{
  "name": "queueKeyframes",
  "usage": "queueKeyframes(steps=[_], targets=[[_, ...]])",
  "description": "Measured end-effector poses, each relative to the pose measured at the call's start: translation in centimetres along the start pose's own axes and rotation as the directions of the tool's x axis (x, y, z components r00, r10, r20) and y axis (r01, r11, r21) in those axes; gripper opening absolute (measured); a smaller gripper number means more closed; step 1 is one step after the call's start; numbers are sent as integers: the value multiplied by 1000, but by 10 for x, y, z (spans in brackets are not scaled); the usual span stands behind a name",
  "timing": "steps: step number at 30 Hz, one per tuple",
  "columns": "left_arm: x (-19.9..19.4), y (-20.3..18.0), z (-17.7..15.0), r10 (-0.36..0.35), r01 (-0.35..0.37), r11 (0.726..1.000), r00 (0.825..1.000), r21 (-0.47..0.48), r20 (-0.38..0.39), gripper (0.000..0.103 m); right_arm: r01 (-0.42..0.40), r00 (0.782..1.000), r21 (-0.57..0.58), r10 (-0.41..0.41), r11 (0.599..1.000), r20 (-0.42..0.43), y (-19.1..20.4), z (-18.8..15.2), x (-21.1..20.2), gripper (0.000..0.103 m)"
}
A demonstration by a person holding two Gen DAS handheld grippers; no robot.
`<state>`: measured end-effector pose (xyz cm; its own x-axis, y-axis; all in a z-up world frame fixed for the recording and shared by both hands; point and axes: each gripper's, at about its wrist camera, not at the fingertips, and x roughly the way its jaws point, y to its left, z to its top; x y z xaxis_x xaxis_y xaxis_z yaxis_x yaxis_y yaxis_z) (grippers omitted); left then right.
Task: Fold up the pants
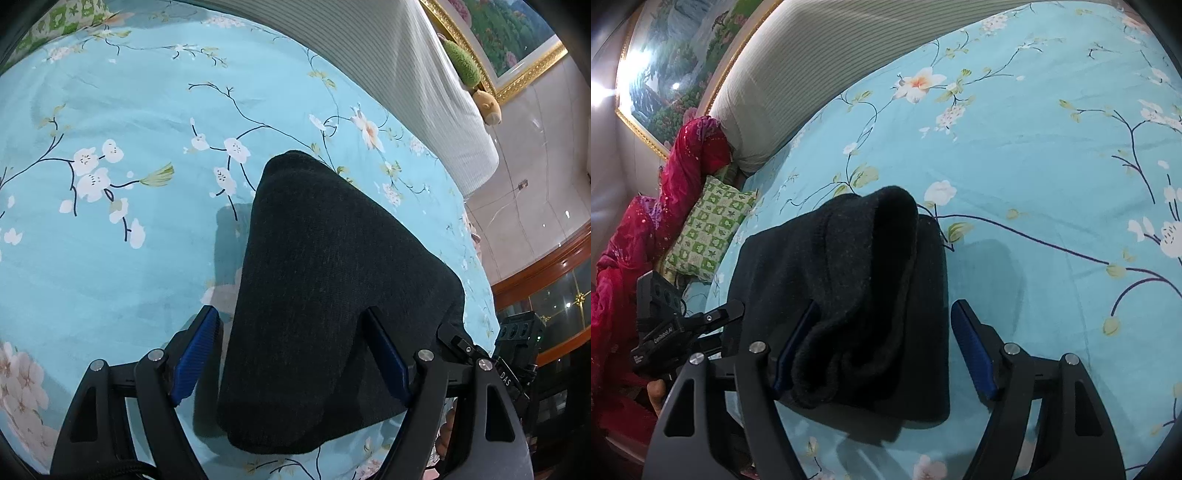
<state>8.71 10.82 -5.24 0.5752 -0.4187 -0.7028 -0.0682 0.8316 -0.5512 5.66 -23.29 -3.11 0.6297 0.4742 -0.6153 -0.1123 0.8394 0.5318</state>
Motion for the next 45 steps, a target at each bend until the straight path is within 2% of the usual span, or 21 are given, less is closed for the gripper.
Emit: queueKeyframes(steps=[7, 11, 14, 15, 16, 20, 24, 32, 36, 45], targets=[[14, -3, 8, 4, -4, 1000, 1000, 0, -22, 82, -16, 1000, -4, 16, 1000, -5, -1, 1, 4, 74], [20, 5, 8, -24, 24, 999, 999, -28, -25, 80, -27, 1000, -17, 27, 999, -6, -1, -1, 4, 74], [21, 6, 9, -43, 42, 999, 999, -22, -26, 72, -37, 999, -35, 37, 999, -13, -2, -1, 5, 74], [22, 6, 9, -55, 54, 998, 998, -23, -30, 64, -41, 999, -39, 40, 998, -17, -1, -1, 6, 74], [24, 6, 9, -64, 63, 998, 997, -27, -35, 62, -43, 999, -43, 42, 998, -22, -1, -1, 7, 74], [22, -1, 9, -50, 50, 999, 998, 7, -23, 54, -51, 998, -60, 49, 997, -40, 3, -1, 9, 61], [15, -5, 9, -57, 57, 998, 998, 22, -11, 43, -70, 997, -56, 68, 996, -38, 5, -1, 7, 52], [-11, -19, 8, -34, 30, 996, 999, 84, 41, 35, -45, 999, -106, 44, 993, -12, 24, 5, -3, 46], [-25, -21, 9, 5, -13, 994, 997, 109, 78, 33, -44, 999, -128, 43, 991, -8, 37, 11, -4, 46], [-61, 4, 36, 48, -62, 995, 985, 83, 165, 33, -93, 996, -216, 92, 972, -17, 82, 40, 24, 45]])
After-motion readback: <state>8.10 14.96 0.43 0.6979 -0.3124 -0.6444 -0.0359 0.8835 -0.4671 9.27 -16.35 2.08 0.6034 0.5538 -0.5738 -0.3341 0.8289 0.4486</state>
